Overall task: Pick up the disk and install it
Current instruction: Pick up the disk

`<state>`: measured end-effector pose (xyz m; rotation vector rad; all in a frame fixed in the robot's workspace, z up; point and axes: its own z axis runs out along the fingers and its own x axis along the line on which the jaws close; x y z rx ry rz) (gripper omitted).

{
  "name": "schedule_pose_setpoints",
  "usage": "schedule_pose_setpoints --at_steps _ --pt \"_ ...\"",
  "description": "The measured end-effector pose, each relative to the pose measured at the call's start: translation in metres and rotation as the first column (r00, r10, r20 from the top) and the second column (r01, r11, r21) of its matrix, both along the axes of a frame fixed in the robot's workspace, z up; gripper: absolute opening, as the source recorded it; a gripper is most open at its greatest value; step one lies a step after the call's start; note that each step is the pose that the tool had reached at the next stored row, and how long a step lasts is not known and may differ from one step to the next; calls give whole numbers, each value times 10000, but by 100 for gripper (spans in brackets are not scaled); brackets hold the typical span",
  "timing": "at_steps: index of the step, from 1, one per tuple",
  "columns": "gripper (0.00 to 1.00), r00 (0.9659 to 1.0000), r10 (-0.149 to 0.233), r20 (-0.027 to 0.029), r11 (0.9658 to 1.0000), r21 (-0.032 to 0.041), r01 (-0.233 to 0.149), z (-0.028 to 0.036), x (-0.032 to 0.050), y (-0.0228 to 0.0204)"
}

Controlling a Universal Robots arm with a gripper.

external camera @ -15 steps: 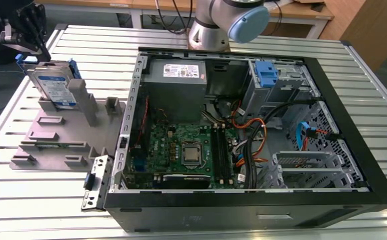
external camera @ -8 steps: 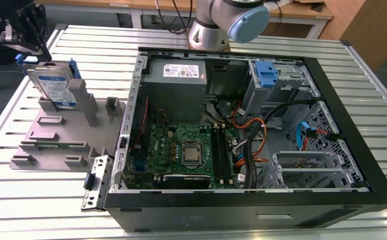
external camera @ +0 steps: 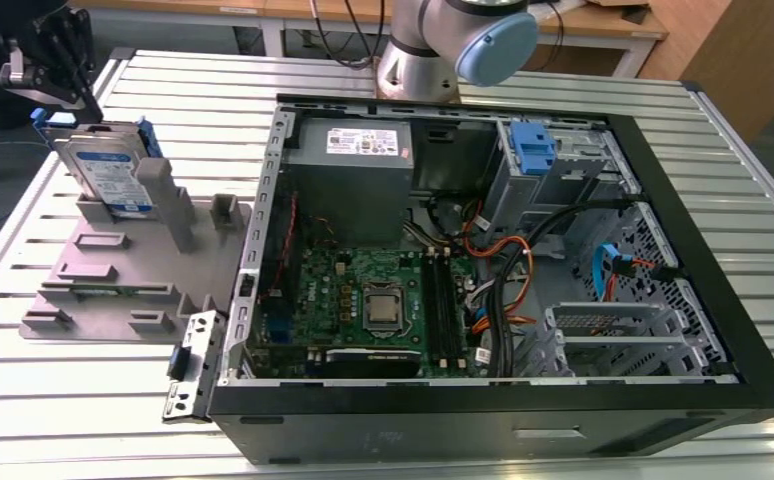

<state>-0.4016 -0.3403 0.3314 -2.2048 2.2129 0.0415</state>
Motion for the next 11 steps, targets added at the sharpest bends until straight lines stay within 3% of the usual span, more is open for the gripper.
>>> schedule_pose_setpoints --at_steps 9,10,11 --pt "11 10000 0 4 10000 -1 0 0 -1 0" --pt "17 10000 0 4 10000 0 0 0 -1 0" --pt "17 10000 0 5 10000 0 0 0 -1 0"
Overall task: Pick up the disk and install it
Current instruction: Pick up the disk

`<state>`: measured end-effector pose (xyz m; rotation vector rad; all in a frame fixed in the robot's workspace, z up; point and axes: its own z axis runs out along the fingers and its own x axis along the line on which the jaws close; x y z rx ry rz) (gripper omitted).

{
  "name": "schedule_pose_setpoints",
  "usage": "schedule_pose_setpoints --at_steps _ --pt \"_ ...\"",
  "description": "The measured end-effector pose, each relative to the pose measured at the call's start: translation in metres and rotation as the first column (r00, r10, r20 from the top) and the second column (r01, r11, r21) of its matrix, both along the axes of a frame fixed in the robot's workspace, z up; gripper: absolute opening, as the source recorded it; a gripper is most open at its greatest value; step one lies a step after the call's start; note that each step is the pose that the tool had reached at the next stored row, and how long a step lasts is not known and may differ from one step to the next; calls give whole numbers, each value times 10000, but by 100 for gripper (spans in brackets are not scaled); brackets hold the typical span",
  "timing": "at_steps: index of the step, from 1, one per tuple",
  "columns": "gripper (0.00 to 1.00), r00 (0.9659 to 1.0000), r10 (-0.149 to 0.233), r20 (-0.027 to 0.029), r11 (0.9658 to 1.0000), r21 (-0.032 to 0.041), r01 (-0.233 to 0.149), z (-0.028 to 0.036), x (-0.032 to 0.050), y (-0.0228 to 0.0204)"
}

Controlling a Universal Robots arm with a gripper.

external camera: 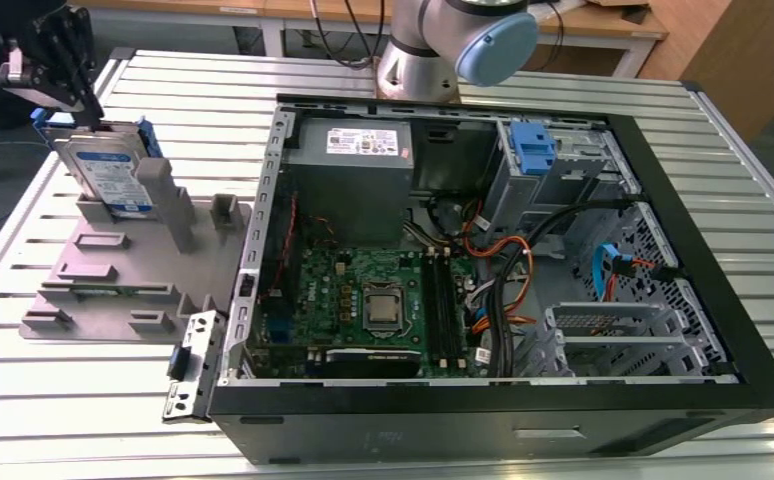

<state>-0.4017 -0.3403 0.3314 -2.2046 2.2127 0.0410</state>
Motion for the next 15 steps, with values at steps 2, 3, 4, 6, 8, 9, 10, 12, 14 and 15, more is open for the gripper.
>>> schedule_pose_setpoints --at_steps 2,3,4,6,8,9,10,12,14,15 --pt "29 10000 0 1 10000 0 0 0 0 0" --pt "29 10000 0 1 10000 0 0 0 0 0" --pt "29 10000 0 2 10000 0 0 0 0 0" --pt "41 10000 -1 3 10000 0 1 0 -1 0" --pt "47 10000 0 3 10000 0 0 0 -1 0" --pt "53 10000 0 4 10000 0 0 0 -1 0" --pt "53 10000 0 5 10000 0 0 0 -1 0" --pt "53 10000 -2 39 10000 0 2 -13 -7 1" --pt "53 9999 0 109 10000 -1 0 -33 -19 0" --pt "53 9999 1 156 10000 1 -1 -41 -30 0"
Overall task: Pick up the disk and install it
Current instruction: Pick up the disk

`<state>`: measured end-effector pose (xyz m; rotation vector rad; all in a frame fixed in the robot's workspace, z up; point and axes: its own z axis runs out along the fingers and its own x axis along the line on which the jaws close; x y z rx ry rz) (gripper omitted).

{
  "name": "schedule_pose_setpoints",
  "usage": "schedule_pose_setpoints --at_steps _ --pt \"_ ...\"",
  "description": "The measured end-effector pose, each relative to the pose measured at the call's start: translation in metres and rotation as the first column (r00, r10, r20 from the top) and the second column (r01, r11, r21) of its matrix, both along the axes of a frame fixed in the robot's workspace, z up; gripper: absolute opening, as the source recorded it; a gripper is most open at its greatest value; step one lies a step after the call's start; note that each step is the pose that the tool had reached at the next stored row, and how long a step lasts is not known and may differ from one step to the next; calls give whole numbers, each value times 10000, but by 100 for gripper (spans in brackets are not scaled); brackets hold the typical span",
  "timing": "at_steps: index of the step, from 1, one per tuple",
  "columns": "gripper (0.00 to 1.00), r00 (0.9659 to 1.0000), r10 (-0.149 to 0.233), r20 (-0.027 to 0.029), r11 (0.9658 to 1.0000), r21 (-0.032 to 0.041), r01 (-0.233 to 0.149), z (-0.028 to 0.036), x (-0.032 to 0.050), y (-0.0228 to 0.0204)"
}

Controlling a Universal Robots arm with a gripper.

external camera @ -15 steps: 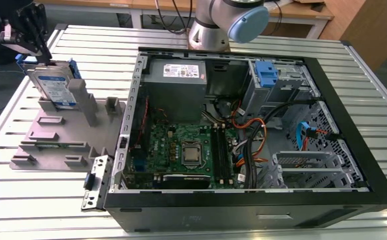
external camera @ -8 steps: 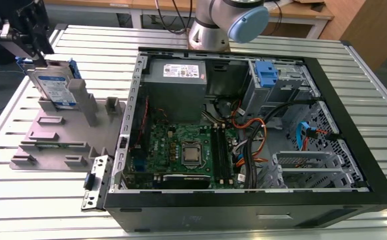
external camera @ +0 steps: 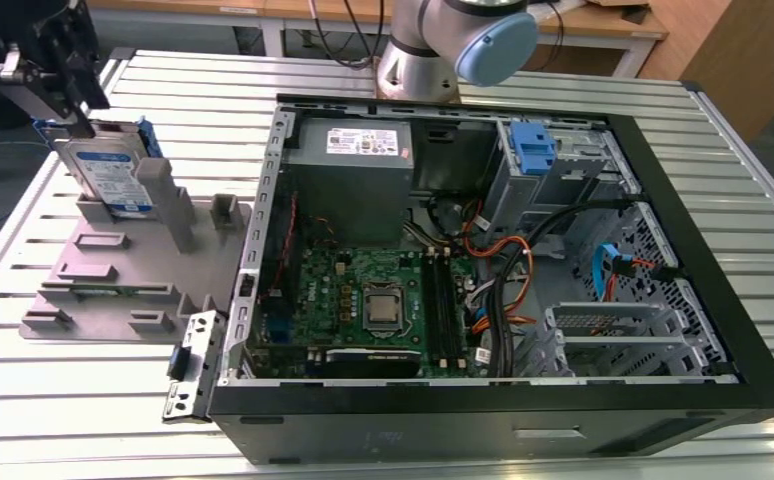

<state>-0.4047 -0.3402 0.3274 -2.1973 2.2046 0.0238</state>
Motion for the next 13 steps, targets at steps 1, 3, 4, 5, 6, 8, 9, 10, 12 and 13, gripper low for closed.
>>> schedule_pose_setpoints --at_steps 1,3,4,5,6,8,9,10,12,13 --pt "53 10000 2 39 10000 0 -2 -6 -10 0" --pt "53 9999 4 103 10000 -1 -4 -20 -26 0" --pt "53 9999 6 129 10000 1 -6 -33 -30 0" --pt "53 9999 8 143 10000 2 -8 -50 -31 -1" --pt "53 9999 9 148 10000 1 -9 -66 -32 -1" --pt "53 9999 7 153 10000 0 -7 -102 -33 0" --pt "53 9999 7 152 10000 0 -7 -119 -33 0" --pt "53 9999 8 152 10000 0 -8 -137 -33 0" --pt "53 9999 7 152 10000 0 -7 -172 -34 0" --pt "53 9999 7 153 10000 0 -7 -187 -34 0"
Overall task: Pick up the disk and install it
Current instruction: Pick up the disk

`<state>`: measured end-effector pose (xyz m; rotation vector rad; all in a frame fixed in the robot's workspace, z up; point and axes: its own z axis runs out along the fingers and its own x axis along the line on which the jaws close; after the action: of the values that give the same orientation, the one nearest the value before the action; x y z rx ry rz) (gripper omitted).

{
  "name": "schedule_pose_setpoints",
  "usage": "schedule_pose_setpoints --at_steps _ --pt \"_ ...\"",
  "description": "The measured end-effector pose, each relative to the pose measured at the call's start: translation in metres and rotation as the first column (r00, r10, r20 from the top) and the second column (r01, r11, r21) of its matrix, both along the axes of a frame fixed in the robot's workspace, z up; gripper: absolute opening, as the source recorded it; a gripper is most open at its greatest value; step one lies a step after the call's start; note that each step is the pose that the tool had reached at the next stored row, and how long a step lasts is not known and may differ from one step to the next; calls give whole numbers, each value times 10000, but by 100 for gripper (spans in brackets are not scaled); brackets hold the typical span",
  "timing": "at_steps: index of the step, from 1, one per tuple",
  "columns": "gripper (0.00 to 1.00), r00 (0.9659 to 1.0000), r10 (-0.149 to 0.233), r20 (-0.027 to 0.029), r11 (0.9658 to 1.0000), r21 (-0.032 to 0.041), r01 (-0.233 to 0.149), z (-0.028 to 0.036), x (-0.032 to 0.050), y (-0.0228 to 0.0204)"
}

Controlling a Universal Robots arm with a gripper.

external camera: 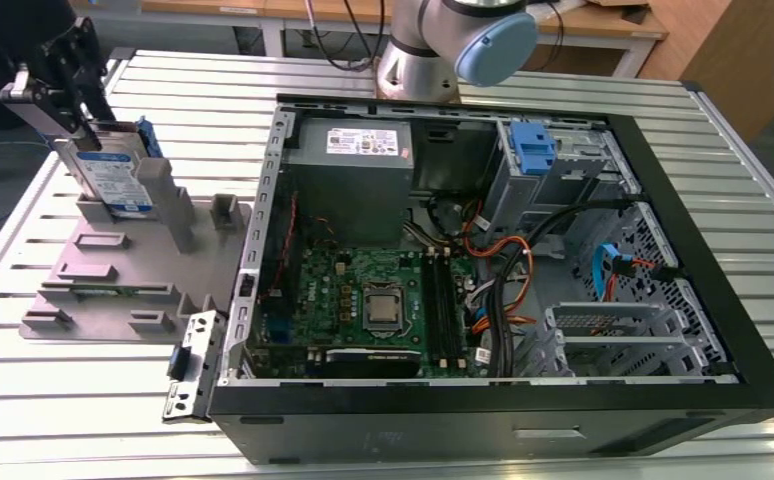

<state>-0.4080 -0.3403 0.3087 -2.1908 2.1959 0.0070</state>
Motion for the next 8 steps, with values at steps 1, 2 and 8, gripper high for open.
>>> schedule_pose_setpoints --at_steps 1,2,8 --pt "53 10000 0 -1 10000 0 0 -12 0 0" --pt "53 10000 0 -1 10000 0 0 -24 0 0" --pt "53 10000 -61 -4 10000 -7 61 -61 1 0"
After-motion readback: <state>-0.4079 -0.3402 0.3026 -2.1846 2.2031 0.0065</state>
